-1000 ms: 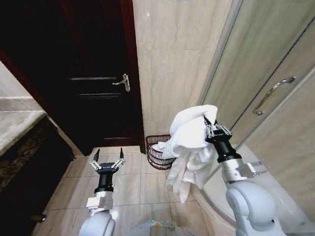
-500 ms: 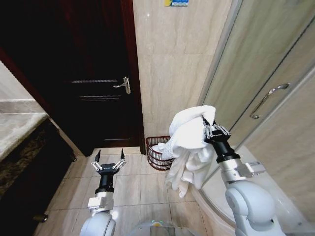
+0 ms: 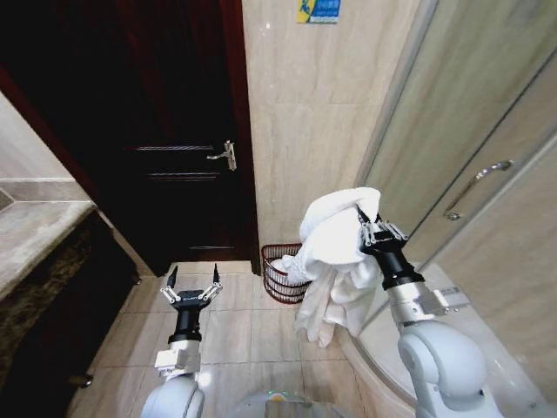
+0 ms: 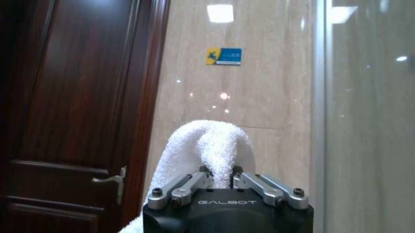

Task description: Discard the used towel into the hamper.

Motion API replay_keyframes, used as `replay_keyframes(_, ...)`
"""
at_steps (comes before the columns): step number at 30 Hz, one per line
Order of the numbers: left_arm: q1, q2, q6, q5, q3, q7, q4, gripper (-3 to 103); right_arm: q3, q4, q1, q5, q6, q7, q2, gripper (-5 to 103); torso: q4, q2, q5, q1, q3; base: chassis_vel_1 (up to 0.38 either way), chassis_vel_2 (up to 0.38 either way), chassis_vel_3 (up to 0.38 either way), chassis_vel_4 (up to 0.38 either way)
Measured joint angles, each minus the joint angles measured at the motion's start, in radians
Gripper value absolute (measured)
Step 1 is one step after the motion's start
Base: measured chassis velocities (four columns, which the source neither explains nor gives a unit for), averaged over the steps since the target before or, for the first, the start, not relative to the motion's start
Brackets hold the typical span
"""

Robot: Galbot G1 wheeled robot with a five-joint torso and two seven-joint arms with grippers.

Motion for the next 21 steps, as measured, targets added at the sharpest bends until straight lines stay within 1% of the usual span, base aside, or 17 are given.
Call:
replay_keyframes(1,0.000,0.000,0.000,0.000,0.000,0.000,0.000,100,0.000,0.000,0.000,0.000,0.000,0.000,0.000,12,0.0000,0.000,0.0000,0.000,0.000,0.052,0.058,0.040,0.053)
replay_keyframes(4,-0.001,0.000,0.000,0.005,0.000,0.001,0.001,100,0.001,0.000,-0.003,0.003,0.002,0.007,0.000,12,0.0002,0.019,-0.0001,0.009,0.010,0.012,0.014,0.011,0.018)
replay_keyframes(9,-0.002,0.000,0.000,0.006,0.001,0.002,0.001,100,0.002,0.000,-0.003,0.005,0.002,0.014,0.000,12,0.0002,0.033,0.0000,0.015,0.018,0.000,0.000,0.000,0.000)
replay_keyframes(14,-0.002,0.001,0.000,0.006,-0.002,0.002,0.001,100,0.002,-0.003,0.003,0.008,0.004,0.015,0.007,12,0.0003,0.062,0.0000,0.028,0.034,0.000,0.000,0.000,0.000)
replay_keyframes(18,-0.002,0.001,0.000,0.006,-0.002,0.002,0.004,100,0.000,-0.007,0.004,0.008,0.006,0.014,0.012,12,0.0002,0.077,0.0000,0.035,0.041,0.000,0.000,0.000,0.000)
replay_keyframes(21,-0.003,-0.002,0.000,0.006,-0.001,0.002,0.008,100,-0.001,-0.014,0.009,0.008,0.012,0.013,0.013,12,0.0002,0.098,0.0000,0.045,0.053,0.000,0.000,0.000,0.000)
